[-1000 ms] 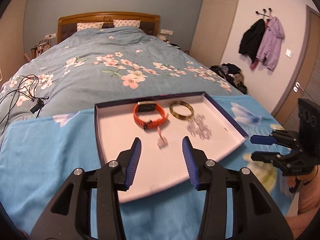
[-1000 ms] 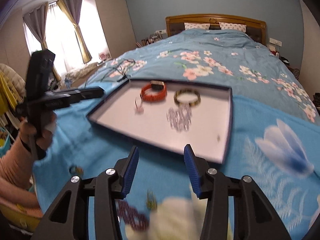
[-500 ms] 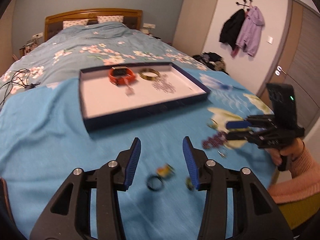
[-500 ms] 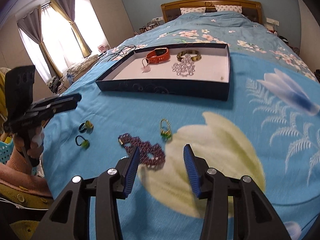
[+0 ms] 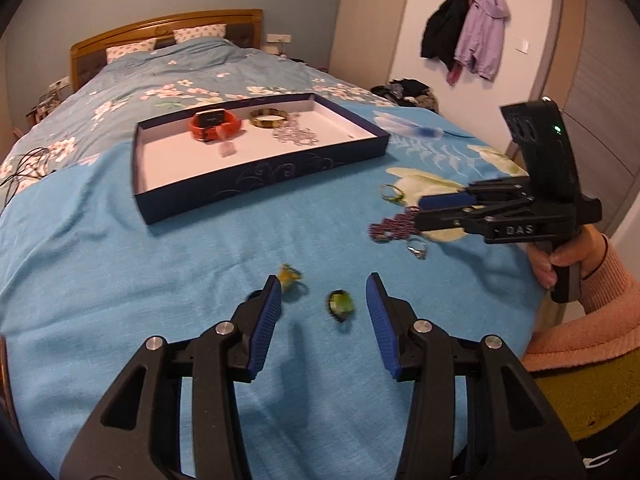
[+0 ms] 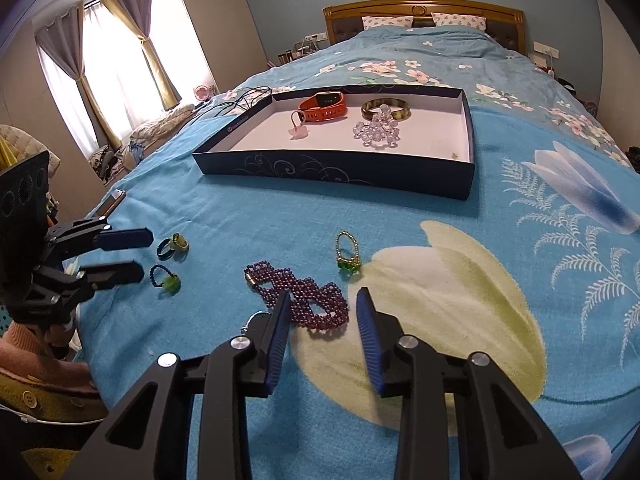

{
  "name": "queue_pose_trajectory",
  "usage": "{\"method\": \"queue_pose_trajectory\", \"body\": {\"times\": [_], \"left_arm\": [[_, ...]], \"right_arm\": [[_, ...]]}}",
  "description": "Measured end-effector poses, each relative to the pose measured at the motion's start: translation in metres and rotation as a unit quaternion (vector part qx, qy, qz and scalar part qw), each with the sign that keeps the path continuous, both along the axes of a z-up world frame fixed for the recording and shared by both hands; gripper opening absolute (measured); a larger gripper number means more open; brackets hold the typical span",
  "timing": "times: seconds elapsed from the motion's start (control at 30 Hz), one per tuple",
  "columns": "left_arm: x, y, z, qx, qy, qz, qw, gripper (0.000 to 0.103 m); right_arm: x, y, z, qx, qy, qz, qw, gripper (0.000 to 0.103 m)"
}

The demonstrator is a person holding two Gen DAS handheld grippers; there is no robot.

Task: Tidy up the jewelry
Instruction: 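Grasp the purple beaded bracelet with the right tool while the left tool grasps the black ring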

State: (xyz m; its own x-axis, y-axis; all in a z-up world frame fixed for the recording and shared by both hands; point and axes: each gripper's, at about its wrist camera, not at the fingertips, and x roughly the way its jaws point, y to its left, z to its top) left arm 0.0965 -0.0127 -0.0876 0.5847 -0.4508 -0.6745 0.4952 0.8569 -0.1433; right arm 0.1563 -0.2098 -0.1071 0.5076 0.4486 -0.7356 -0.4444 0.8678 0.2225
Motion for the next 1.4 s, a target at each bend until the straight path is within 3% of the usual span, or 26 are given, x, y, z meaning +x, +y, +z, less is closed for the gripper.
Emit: {"method": "queue_pose_trajectory", "body": {"times": [0.1,0.3,0.37,0.5,0.6,0.77,1.03,1.4], "left_arm": [[0.005,0.008,0.000,0.008,-0.001,0.018,0.9998,0.044],[0.022,0.020,-0.012,0.023,0.033,0.036,0.9986,0.039],[0.027,0.020,-0.016,0.024,0.044,0.037,0.9981,0.033],[0.028,0.015,-0.019,0.039,0.041,0.034,0.9978,0.032],[0.027,0.011,-0.020,0.050,0.034,0.034,0.9976,0.022],[0.026,0.009,-0.019,0.053,0.030,0.035,0.9975,0.022],[0.022,0.014,-0.011,0.037,0.023,0.037,0.9984,0.022],[0.024,0.019,0.017,0.014,-0.013,0.032,0.9993,0.022]], "right_arm": [[-0.001,0.001,0.000,-0.008,-0.004,0.000,1.000,0.022],[-0.001,0.003,0.000,-0.012,-0.004,0.001,1.000,0.022],[-0.001,0.004,0.000,-0.012,-0.003,0.002,1.000,0.022],[-0.001,0.006,0.000,-0.018,-0.006,0.001,1.000,0.014],[-0.001,0.006,0.000,-0.017,-0.005,0.002,1.000,0.013],[-0.001,0.004,0.002,0.003,-0.002,0.003,1.000,0.009],[-0.001,0.002,0.019,0.041,-0.015,0.008,0.999,0.008],[0.003,0.011,0.044,0.053,-0.045,0.018,0.997,0.008]]}}
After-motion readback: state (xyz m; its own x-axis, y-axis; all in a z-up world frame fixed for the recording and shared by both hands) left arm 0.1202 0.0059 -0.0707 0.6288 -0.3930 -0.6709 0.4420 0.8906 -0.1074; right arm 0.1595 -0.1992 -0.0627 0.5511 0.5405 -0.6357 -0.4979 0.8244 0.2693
